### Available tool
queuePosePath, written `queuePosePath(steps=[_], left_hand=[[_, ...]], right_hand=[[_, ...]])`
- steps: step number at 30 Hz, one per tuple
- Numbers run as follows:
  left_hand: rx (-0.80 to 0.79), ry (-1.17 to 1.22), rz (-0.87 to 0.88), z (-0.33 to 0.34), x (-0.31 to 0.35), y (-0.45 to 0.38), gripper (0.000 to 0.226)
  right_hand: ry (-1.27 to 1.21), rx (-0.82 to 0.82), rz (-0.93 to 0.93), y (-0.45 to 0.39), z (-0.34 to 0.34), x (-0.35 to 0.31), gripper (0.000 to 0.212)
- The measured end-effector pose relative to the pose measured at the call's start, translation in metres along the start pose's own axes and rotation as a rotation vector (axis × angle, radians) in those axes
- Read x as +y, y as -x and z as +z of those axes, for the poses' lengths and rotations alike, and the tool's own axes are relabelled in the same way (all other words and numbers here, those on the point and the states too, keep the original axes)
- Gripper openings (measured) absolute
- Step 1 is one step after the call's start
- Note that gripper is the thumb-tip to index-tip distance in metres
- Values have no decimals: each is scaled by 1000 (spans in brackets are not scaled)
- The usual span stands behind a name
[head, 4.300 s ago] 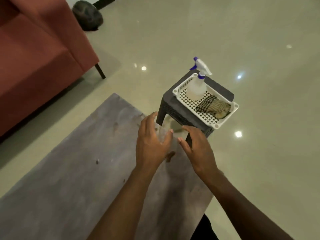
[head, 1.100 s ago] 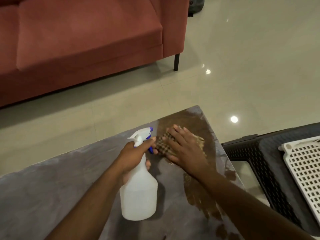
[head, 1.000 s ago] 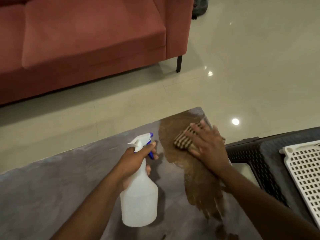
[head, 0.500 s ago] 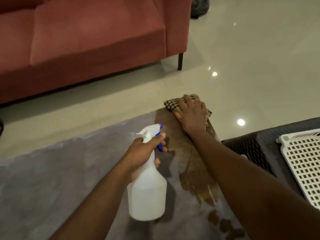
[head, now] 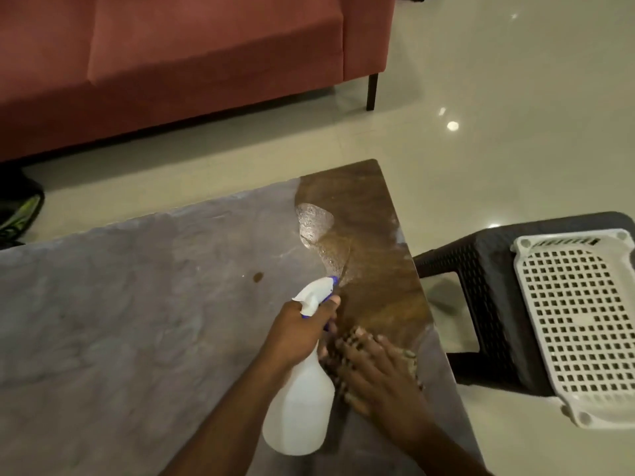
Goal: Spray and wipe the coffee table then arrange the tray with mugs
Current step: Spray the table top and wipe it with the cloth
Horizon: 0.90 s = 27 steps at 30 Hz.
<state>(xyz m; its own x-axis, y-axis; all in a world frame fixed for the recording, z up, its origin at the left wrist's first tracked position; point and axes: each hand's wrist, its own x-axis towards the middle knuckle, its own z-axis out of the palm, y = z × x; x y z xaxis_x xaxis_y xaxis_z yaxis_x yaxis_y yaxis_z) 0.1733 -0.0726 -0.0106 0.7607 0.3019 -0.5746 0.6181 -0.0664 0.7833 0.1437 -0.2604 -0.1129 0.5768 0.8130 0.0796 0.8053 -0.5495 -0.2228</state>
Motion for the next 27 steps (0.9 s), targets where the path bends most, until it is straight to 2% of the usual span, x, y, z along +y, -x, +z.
queuePosePath(steps=[1, 2, 3, 6, 7, 8, 9, 10, 12, 13, 14, 15, 17, 19, 20, 21, 22, 25, 26, 27], left_hand=[[27, -1, 1, 2, -2, 6, 36], [25, 0, -21, 4, -5, 12, 34], [-6, 4, -55, 6, -7, 18, 30], [-130, 14, -131, 15, -20, 29, 22], [-120, -11, -106, 19, -22, 33, 24], [-90, -39, -62, 22, -26, 35, 28], [-74, -55, -20, 25, -29, 38, 32], [-88, -72, 9, 25, -32, 40, 33], [-218, -93, -22, 26, -37, 49, 37], [-270, -101, -54, 26, -40, 55, 39], [-272, -108, -73, 26, -45, 60, 40], [-230, -120, -77, 26, -48, 65, 39], [-173, -123, -70, 25, -57, 76, 33], [-262, -129, -72, 28, -62, 90, 34], [-319, -125, -66, 30, -63, 95, 37], [-343, -132, -51, 33, -68, 102, 38], [-318, -136, -32, 35, -72, 108, 38], [-228, -124, -29, 37, -80, 122, 40], [-259, -121, -34, 36, -81, 126, 39], [-309, -113, -50, 36, -83, 129, 39]], right_hand=[[4, -27, -51, 21, -6, 8, 52], [3, -6, -18, 35, -8, 19, 53], [6, 23, 89, 42, -11, 29, 52], [6, 97, 622, 23, -17, 35, 51], [-14, 100, 709, 12, -14, 23, 52], [-27, 120, 712, 6, -9, 5, 52], [-45, 129, 634, 11, -3, -17, 50], [-51, 123, 476, 23, 6, -38, 47], [-20, 26, 176, 72, 12, -63, 46], [-4, -18, 110, 96, 8, -61, 51], [5, -35, 124, 115, 4, -54, 56], [5, -32, 209, 128, -1, -46, 59], [8, 35, 496, 128, -11, -35, 59], [21, 88, 805, 97, -11, -45, 56], [-2, 132, 890, 77, -7, -56, 55], [-37, 163, 892, 65, -1, -70, 52], [-66, 162, 803, 60, 5, -84, 50], [-31, 66, 335, 111, 17, -113, 42], [-44, 80, 288, 135, 13, -107, 40], [-44, 99, 332, 156, 7, -97, 40]])
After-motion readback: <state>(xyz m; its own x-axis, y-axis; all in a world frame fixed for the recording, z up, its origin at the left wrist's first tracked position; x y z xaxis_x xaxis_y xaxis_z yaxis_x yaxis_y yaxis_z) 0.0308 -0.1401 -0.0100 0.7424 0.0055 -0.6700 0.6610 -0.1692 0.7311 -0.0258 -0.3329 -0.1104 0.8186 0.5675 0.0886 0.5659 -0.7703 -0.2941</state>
